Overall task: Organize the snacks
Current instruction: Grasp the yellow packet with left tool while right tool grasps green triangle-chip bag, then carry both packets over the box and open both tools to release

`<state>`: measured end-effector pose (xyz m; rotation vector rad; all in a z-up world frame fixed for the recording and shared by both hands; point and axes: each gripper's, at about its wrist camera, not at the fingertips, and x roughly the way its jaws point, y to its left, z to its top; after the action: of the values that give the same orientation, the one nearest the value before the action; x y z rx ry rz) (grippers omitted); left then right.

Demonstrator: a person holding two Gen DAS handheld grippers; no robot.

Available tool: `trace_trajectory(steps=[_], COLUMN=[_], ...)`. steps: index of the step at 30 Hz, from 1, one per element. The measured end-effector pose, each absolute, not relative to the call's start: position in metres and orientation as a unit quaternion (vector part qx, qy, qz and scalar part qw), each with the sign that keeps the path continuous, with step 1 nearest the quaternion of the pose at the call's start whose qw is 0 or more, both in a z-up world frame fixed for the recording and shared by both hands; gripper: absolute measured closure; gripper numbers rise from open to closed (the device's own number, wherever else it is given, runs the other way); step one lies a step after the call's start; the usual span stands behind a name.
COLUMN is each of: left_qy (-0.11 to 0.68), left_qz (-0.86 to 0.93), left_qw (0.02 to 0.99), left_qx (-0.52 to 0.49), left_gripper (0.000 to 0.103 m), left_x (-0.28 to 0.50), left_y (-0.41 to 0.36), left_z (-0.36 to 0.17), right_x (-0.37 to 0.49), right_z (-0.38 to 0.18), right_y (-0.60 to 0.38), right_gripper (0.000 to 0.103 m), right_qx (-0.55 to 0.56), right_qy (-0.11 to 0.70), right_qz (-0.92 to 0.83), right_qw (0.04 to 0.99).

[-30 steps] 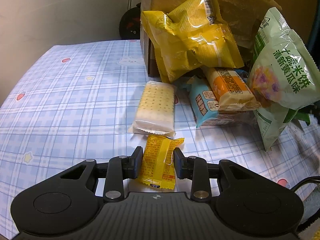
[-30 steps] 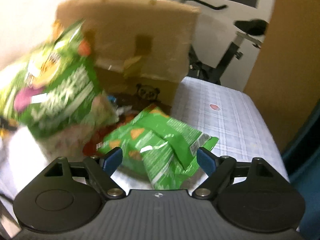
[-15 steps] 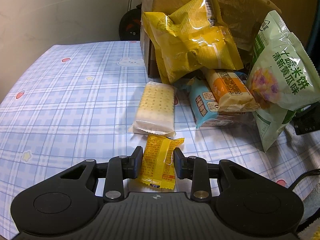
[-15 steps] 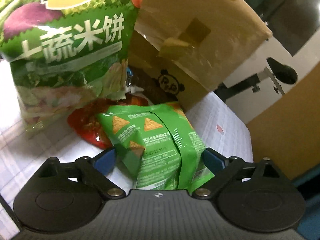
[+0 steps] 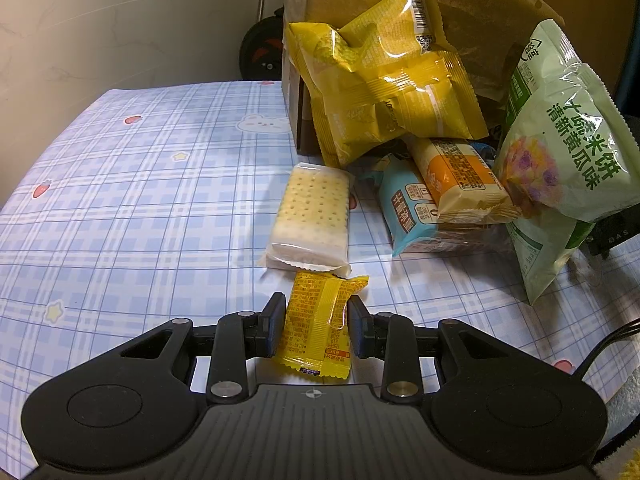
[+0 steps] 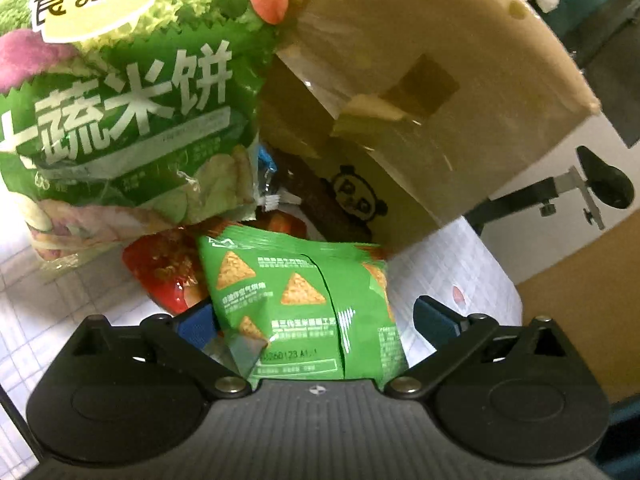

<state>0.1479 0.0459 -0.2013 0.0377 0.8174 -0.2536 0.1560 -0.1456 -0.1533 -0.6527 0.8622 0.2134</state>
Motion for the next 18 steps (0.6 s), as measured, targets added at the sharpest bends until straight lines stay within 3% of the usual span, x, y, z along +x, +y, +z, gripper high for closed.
trace_trajectory(steps=[9,18], left_qy=[0.398,0.377], left_qz=[-0.133,-0.133], left_qw=[0.908,0.917], left_qx=[0.001,-0.006], left_gripper=[0.069,0.069], left_x=[0.147,0.136], left_y=[0.049,0.052], left_z=[-0.200,-0.182], right_x=[0.147,0.119], right_z=[-0.146,-0.124], right_y=[-0.183,-0.215], right_gripper=[0.022,0.023], right_qx=[-0.121,0.029], right_qy=[0.419,0.381], right_qz=[0.073,0.032], right_qw=[0.897,0.923])
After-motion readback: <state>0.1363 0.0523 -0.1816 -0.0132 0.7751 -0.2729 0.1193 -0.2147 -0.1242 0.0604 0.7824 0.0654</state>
